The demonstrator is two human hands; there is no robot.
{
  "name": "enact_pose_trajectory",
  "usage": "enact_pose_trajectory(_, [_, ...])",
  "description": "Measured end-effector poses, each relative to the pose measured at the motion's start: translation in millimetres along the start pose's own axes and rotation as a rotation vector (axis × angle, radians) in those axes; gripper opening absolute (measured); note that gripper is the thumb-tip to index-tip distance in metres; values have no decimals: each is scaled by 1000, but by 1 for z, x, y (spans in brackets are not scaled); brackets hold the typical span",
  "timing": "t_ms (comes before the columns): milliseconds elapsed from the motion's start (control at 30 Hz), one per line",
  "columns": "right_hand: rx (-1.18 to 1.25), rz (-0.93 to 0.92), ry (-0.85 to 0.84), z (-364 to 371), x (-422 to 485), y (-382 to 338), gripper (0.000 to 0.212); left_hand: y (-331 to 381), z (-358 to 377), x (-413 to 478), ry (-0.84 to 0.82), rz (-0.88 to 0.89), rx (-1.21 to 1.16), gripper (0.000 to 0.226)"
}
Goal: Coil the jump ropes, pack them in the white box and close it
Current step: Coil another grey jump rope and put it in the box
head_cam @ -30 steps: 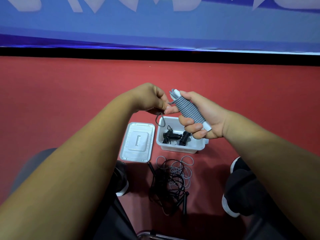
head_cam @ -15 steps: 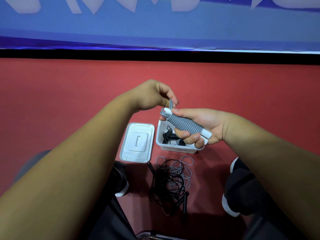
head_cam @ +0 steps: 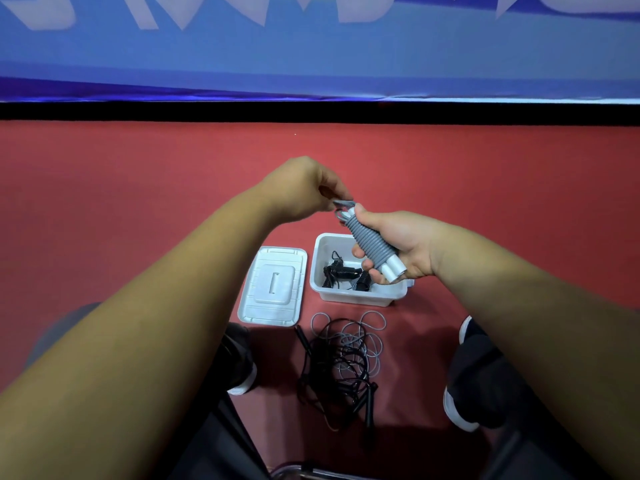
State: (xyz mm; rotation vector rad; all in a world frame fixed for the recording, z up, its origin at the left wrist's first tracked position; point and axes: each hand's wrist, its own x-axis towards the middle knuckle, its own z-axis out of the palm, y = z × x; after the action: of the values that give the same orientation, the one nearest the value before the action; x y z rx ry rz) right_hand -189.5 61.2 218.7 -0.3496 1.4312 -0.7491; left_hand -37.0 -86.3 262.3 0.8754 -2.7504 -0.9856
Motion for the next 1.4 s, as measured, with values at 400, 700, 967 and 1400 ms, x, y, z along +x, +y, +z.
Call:
enact_pose_trajectory(400, [174, -115, 84, 11, 4, -2, 65, -4, 12, 0, -84, -301, -112, 26])
enact_pose_trajectory(700, [250, -206, 112, 2, -1, -11, 44, -2, 6, -3, -96, -269, -722, 20])
enact_pose_trajectory(967, [250, -179, 87, -3, -4, -12, 41, -3, 5, -4, -153, -140, -324, 11])
enact_pose_trajectory(1400, [138, -282, 162, 3, -9, -13, 46, 4, -3, -10, -121, -211, -562, 21])
